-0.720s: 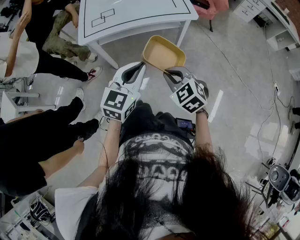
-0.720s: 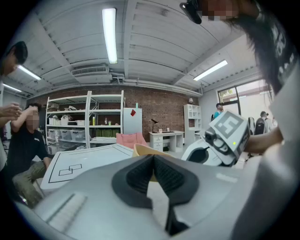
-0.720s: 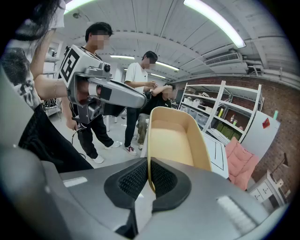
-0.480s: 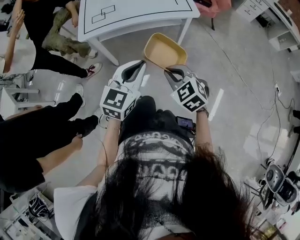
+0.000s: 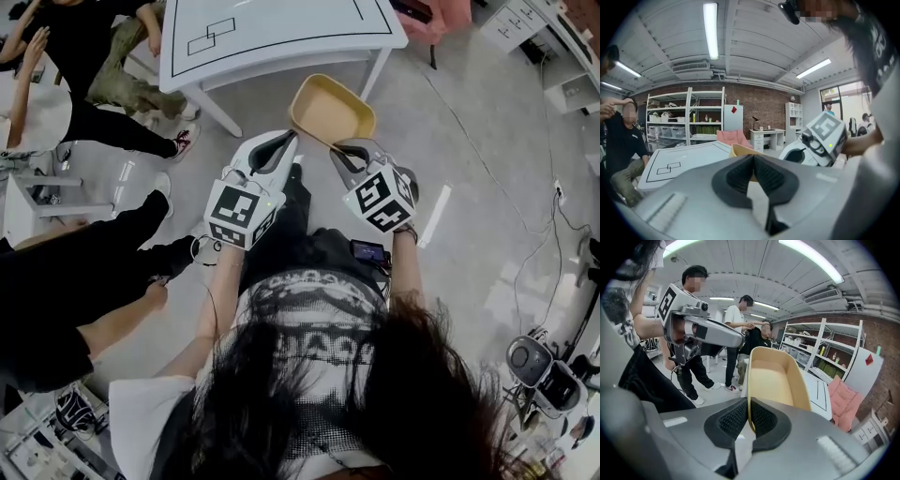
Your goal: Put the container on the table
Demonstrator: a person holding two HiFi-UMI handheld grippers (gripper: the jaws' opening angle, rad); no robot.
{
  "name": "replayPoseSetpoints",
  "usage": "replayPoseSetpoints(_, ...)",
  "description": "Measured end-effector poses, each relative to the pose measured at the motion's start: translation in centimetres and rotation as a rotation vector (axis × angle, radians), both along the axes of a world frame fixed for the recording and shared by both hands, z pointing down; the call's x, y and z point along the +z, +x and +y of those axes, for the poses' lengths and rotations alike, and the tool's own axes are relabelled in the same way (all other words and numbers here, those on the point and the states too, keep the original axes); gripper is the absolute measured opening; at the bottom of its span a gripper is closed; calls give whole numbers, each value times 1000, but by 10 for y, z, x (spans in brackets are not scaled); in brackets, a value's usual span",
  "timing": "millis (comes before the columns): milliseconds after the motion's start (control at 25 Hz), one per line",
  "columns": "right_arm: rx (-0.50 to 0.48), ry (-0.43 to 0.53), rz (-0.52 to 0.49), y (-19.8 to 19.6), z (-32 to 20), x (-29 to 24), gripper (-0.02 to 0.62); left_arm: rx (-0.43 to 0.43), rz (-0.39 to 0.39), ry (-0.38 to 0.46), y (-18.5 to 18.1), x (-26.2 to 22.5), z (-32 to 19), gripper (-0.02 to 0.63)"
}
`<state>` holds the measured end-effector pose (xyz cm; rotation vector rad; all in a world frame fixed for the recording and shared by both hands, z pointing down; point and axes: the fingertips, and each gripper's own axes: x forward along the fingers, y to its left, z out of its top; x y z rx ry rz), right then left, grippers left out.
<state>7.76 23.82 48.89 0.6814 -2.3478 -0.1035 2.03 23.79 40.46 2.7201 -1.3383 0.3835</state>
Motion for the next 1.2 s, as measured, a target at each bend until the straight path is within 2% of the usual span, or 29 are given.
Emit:
replayPoseSetpoints(280, -5, -28, 0, -19, -47, 3, 15, -17, 14, -23, -21, 7, -50, 0)
replayPoseSetpoints(560, -2, -53, 27, -47, -124, 0, 15, 7, 14, -27, -47, -1, -138, 0)
replayPoseSetpoints(840, 13, -85, 44, -83, -207, -2, 15, 17, 26, -39, -89, -9, -232, 0)
replayPoseSetpoints(1200, 42, -113, 74, -114, -290, 3, 15, 66, 50, -58, -119, -2, -320, 0)
